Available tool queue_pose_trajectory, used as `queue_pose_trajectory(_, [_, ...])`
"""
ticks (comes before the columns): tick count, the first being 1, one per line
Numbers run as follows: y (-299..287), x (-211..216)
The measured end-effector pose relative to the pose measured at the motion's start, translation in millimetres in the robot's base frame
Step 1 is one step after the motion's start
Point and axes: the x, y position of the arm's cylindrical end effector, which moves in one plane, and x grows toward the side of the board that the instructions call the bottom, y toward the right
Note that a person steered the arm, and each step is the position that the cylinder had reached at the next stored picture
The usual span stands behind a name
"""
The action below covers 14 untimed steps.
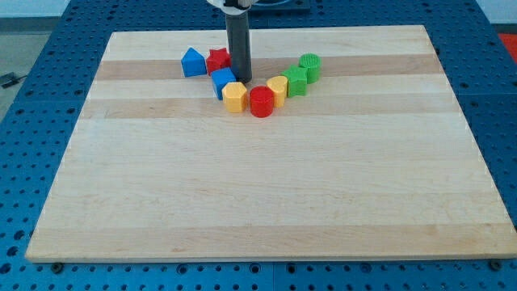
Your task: Move the red star into the blue cube
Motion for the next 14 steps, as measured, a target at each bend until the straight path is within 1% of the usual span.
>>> queue_pose_trajectory(2, [0.1, 7.8])
queue_pose_trajectory(3, [0.1, -16.0])
queue_pose_trajectory(5, [0.1, -83.3])
queue_pose_trajectory(6, [-6.8, -90.2])
queue_pose_trajectory(9, [-17.5, -64.4])
queue_pose_trajectory(11, [-20.7, -57.4])
queue_pose_trajectory(13, [-22.9, -66.6])
queue_pose_trajectory(14, [-34.1, -74.9])
